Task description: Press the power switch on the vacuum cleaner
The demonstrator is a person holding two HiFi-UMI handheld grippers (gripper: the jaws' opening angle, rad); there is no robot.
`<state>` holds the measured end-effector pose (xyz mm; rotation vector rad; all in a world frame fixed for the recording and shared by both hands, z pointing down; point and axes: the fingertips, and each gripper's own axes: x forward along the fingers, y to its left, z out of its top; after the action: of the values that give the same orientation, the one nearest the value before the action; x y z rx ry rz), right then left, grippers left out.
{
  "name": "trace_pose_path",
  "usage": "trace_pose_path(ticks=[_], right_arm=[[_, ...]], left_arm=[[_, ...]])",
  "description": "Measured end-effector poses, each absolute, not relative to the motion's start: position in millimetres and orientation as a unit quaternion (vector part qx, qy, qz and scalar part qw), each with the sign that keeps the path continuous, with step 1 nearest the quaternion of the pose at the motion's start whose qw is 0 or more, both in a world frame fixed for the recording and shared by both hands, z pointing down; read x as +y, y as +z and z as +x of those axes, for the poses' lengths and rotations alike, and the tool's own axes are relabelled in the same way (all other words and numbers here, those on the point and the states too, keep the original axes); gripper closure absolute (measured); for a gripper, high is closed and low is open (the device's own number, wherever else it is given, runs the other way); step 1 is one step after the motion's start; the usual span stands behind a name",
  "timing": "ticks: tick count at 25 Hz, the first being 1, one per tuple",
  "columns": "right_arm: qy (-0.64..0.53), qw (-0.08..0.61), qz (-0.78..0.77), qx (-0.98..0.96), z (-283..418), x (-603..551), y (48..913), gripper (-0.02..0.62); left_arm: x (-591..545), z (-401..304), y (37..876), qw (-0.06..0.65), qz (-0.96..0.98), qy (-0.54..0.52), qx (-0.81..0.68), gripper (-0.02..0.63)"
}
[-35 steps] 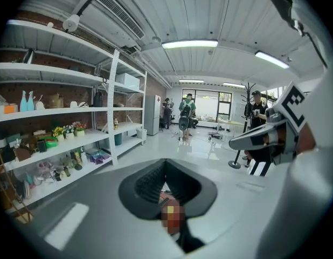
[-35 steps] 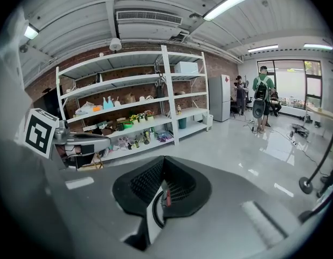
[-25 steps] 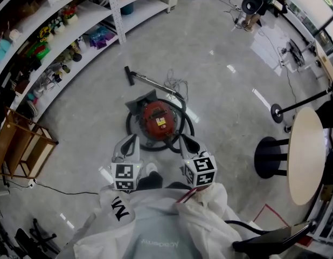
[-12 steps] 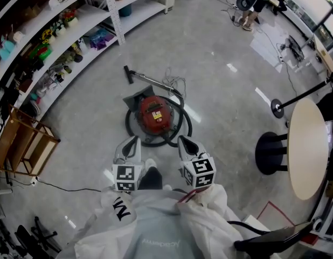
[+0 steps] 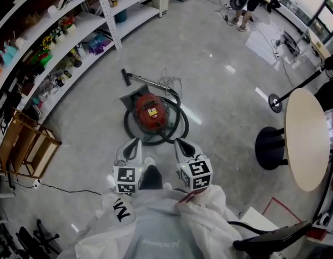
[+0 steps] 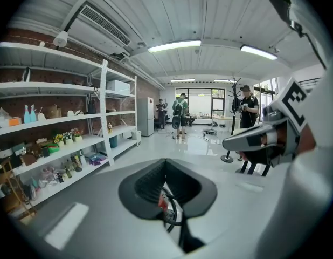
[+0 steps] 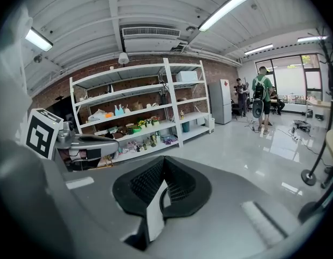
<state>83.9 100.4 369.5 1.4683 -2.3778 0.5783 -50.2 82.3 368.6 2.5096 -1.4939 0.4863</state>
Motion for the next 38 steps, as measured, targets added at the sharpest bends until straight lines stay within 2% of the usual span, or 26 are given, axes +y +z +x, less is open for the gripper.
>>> trace_pose_path(ticks=[13,29,38], right_arm=[[0.199,0.132,0.492,-0.837,78.1,152.2,371.0,0.595],[0.199,0.133,0.510,-0.826,60.0,161.0,372.6,0.595],[0.196,0.138,0.538,-0.808,14.7,162.6,368.0,0.595]], left_arm=[[142.5,-55.6,373.8,0.081,0.836,0.167,-0.517,0.606],[149.2,-66.7,365.3,0.077,0.852,0.160,-0.492,0.606],[139.2,-112.1,359.5,0.070,0.867,0.154,-0.469,0.606]])
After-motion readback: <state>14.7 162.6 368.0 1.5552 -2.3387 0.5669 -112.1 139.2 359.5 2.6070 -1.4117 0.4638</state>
